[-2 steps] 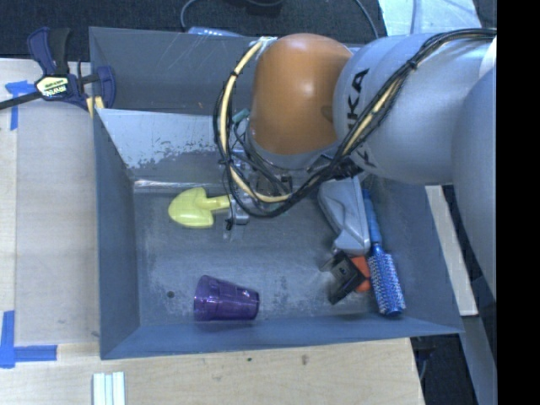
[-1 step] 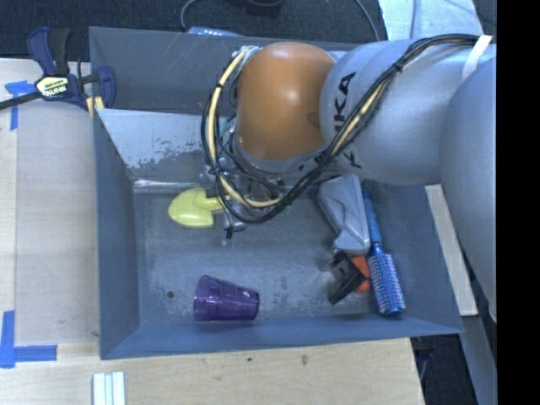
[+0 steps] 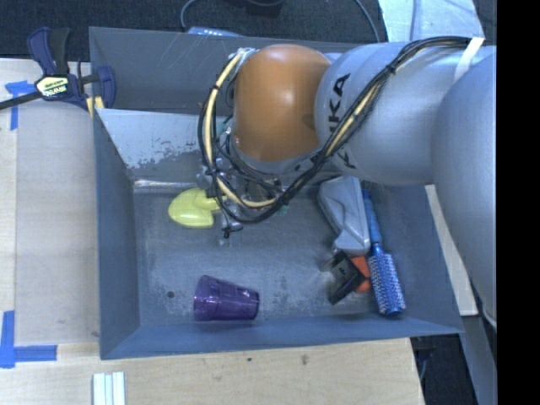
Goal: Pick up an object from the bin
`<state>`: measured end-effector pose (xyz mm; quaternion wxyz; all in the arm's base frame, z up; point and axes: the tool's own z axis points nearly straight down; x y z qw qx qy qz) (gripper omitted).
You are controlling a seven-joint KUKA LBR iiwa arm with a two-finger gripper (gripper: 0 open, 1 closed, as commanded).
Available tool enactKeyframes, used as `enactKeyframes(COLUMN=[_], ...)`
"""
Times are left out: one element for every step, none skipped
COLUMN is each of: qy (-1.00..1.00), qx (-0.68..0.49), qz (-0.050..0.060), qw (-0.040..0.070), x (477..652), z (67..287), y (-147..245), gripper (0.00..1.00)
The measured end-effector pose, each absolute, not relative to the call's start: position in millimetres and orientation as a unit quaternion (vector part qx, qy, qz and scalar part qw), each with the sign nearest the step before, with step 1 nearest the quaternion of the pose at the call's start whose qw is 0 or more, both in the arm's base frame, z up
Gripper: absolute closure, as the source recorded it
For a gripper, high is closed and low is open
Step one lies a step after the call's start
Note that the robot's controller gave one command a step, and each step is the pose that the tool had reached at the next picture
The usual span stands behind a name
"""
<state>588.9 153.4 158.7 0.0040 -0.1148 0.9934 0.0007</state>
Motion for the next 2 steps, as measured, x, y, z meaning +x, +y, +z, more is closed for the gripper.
enactKeyframes(qy=[0.999,0.996], qx=[-0.05,-0.092], qz=[0.0,0.002], qw=[0.002,0.008], x=[579.2,603.7], z=[146.9,114.4], y=[153.5,139.0], gripper=[0.0,0.0])
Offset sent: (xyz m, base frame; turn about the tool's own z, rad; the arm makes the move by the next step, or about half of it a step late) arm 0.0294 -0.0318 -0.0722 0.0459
